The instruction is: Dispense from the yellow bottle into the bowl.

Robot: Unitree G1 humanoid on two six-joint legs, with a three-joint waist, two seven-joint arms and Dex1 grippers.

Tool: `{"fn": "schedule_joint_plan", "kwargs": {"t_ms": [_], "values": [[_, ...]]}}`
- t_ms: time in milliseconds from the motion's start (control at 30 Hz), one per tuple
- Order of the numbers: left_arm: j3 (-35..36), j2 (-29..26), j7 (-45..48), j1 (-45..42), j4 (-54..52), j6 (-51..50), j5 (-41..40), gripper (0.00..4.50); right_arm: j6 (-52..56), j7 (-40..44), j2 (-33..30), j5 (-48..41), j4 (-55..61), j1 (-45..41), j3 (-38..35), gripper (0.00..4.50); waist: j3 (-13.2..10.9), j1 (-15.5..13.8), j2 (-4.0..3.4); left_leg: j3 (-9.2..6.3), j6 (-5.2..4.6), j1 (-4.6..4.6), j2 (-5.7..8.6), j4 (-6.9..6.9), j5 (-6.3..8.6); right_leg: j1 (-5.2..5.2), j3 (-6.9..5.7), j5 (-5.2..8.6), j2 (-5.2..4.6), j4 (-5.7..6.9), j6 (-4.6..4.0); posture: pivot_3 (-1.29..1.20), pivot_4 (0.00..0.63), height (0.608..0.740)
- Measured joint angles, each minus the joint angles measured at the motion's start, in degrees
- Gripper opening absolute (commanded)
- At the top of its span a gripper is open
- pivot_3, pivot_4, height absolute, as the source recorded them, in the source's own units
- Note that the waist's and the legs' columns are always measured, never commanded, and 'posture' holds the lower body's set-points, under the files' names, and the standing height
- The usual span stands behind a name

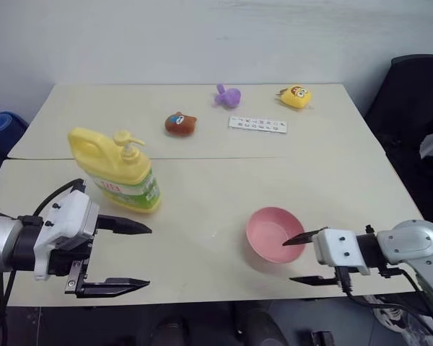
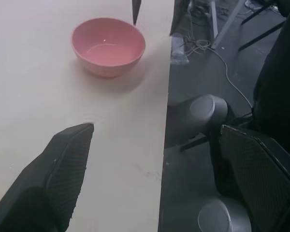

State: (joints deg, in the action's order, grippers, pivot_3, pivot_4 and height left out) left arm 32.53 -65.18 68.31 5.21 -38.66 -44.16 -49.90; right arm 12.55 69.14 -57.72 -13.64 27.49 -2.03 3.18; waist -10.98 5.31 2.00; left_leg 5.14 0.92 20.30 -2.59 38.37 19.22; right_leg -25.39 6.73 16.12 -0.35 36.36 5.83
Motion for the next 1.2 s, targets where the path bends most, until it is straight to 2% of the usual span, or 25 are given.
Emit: {"fn": "schedule_joint_plan", "kwargs": {"t_ms": [200, 333, 433, 633, 967, 1133, 1200], "values": [[-1.8, -0.4, -1.1, -2.3, 0.6, -1.2, -0.6, 4.5, -0.5, -3.0, 1.0, 5.4, -2.0, 0.2, 4.4, 2.56, 0.0, -0.5, 0.02, 0.01, 0.01, -0.01, 0.02, 0.0, 0.0, -0.02, -0.01, 0.05, 0.05, 0.06, -0.09, 0.0, 0.15, 0.74], [-2.1, -0.4, -2.3, -3.2, 0.5, -2.5, -2.0, 4.5, -0.2, -6.5, 4.4, 7.9, -4.6, 0.2, 6.0, 2.56, 0.0, -0.5, 0.09, 0.01, 0.01, -0.02, 0.01, 0.04, 0.0, -0.02, 0.01, 0.04, 0.07, 0.12, -0.07, 0.0, 0.15, 0.74], [-2.2, -0.4, -3.2, -4.1, 0.3, -3.3, -2.9, 4.5, -0.3, -7.5, 5.2, 9.6, -6.5, -0.5, 7.6, 1.97, 0.0, -0.5, 0.1, 0.0, 0.01, -0.02, 0.01, 0.15, 0.0, -0.01, 0.0, 0.04, 0.08, 0.17, -0.08, 0.0, 0.15, 0.74], [-4.0, -0.4, -4.5, -5.3, 0.1, -3.4, -3.4, 4.5, -1.3, -8.9, 7.1, 12.0, -9.2, -2.5, 9.9, 0.02, 0.0, -0.5, 0.12, 0.0, 0.02, 0.0, 0.01, 0.5, 0.01, 0.01, 0.01, 0.1, 0.1, 0.43, -0.18, 0.0, 0.15, 0.74], [-4.7, -0.4, -6.3, -7.9, 0.8, -3.7, -4.1, 4.5, -1.1, -9.0, 9.6, 13.0, -11.4, -6.8, 10.6, 0.02, 0.2, -0.3, 0.33, 0.0, 0.02, -0.09, -0.04, 0.62, 0.02, 0.08, 0.05, 0.22, 0.18, 0.56, -0.41, 0.0, 0.15, 0.74], [-3.9, 0.3, -10.1, -12.5, 4.5, -4.9, -6.3, 4.5, 0.8, -2.9, 9.2, 11.5, -12.5, -17.3, 12.0, 0.02, 0.1, -0.3, 0.25, 0.01, 0.02, -0.02, -0.05, 0.64, 0.02, -0.02, 0.07, 0.05, 0.2, 0.62, -0.11, 0.0, 0.15, 0.74], [-2.7, 0.3, -12.2, -16.3, 7.9, -6.0, -8.4, 4.5, 3.7, 1.2, 10.4, 10.1, -15.0, -27.0, 13.3, 0.02, 0.0, 0.0, 0.26, 0.03, 0.02, -0.03, -0.09, 0.68, 0.02, -0.04, 0.08, 0.01, 0.25, 0.66, -0.12, 0.0, 0.15, 0.74]]}}
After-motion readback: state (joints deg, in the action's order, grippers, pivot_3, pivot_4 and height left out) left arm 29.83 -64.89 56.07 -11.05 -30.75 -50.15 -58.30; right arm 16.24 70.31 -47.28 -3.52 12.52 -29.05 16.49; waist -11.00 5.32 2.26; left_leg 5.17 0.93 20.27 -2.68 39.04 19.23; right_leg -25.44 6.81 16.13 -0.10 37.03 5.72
